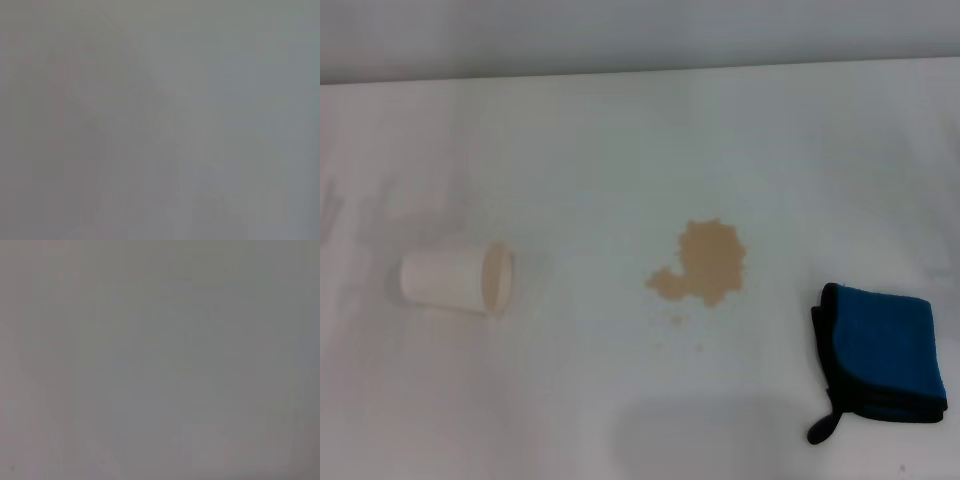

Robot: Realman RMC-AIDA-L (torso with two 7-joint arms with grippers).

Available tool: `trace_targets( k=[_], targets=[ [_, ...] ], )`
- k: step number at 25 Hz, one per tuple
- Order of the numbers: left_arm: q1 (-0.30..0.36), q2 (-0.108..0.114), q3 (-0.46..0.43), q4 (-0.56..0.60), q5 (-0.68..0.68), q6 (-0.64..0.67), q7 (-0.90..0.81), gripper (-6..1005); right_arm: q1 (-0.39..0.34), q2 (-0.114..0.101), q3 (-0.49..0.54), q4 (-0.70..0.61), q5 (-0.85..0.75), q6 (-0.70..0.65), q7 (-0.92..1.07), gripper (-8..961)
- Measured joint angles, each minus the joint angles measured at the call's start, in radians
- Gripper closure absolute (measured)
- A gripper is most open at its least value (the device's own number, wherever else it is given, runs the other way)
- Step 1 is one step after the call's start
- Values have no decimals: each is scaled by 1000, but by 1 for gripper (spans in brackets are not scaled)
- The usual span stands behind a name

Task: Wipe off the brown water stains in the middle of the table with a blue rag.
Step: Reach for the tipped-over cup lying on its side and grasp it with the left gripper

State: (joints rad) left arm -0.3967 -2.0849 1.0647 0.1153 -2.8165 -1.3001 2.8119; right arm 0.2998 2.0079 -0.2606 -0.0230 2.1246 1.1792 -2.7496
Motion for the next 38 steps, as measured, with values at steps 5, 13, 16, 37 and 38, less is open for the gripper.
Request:
trace_targets(
  k=[5,13,16,37,38],
  targets=[
    [1,0,-2,0,-3,0,0,120,0,0,0,3,0,-4,-3,159],
    [3,-1,-2,-2,-14,-5,1,121,2,0,-4,-4,0,-5,-1,158],
    [5,-1,-1,-2,-14,-8,1,121,4,0,-5,-5,0,-5,-3,158],
    [57,37,35,149,192,36,-208,124,4,-3,-9,-25,0,-33,-4,158],
    [62,40,35,165,204,50,-226,124,6,-3,-9,-28,0,-38,-4,158]
  ],
)
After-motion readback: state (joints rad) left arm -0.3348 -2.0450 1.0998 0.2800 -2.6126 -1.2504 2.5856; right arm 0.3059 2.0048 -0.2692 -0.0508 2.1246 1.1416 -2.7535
